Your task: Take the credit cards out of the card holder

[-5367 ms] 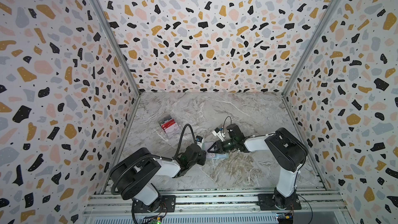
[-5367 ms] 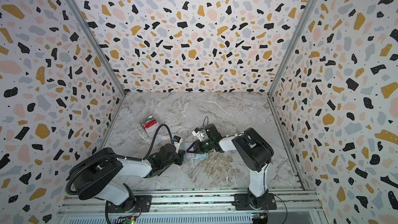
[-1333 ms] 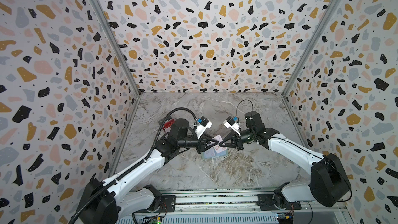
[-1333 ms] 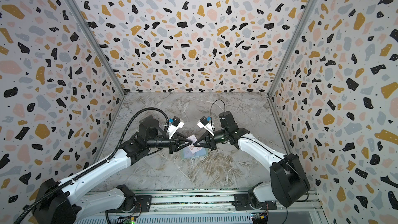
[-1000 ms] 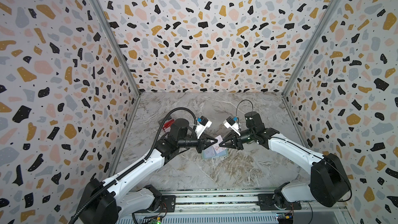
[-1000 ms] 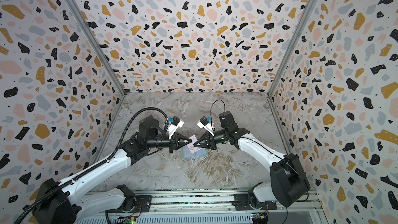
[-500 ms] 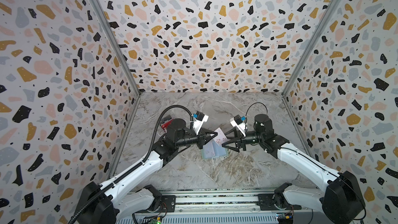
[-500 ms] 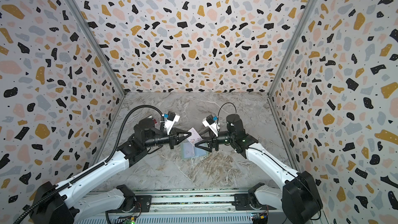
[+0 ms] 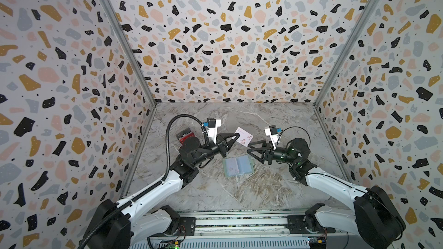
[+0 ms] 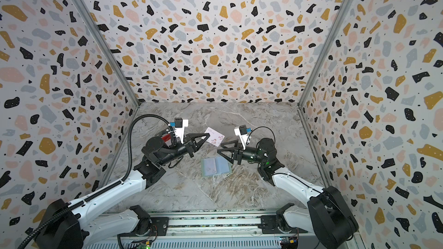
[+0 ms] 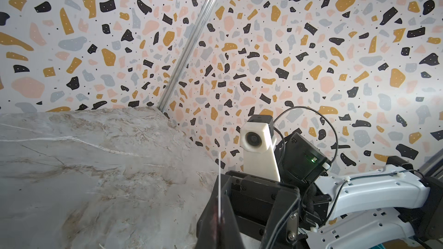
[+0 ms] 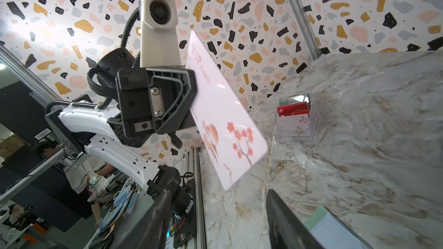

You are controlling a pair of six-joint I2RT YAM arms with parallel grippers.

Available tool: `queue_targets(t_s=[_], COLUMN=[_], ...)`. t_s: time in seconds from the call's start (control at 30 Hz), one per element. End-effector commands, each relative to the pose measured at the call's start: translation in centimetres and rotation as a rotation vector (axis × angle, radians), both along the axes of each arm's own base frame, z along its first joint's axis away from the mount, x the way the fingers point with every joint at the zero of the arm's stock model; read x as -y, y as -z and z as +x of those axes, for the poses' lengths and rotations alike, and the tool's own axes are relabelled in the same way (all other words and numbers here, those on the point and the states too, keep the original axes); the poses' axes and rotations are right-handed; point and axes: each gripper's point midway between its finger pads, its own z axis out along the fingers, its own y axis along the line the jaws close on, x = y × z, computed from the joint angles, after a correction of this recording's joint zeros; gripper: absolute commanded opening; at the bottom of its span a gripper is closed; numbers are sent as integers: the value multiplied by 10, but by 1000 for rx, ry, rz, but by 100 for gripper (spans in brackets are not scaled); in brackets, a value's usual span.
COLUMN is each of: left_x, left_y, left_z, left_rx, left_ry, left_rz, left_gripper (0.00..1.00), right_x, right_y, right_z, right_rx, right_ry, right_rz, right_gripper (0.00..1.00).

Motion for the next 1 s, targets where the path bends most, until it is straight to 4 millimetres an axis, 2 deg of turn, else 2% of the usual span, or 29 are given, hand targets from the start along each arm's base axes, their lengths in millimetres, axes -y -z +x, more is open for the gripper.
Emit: queue_targets(t_s=[0.0,0.33,0.53,0.8,0.9,0.97], left_x=[-1,-2,-1,-4,-5,-6], left_y=[-25,-25,-26,-25,-25,-25], left_z=[2,2,-2,-5,-5,-4], left_rx=[51,53,64,71,72,74], left_ry=[-2,-9,12,7,1,-10], left_rz=[-70,-77,-80,-77,-73,-64], left_gripper=[0,0,0,0,5,13], right_x=[-1,-5,-4,-4,-3,-3], right_y=[-40,-51,-53,-53,-51,-49], right_z=[-1,1,2,3,4,4], right_rx=[80,80,79,74,73,71], right_ry=[8,-10,-2,-2,1,1], right_rz=[99,155,170,179,176,173], right_gripper=[60,38,31,14,8,6])
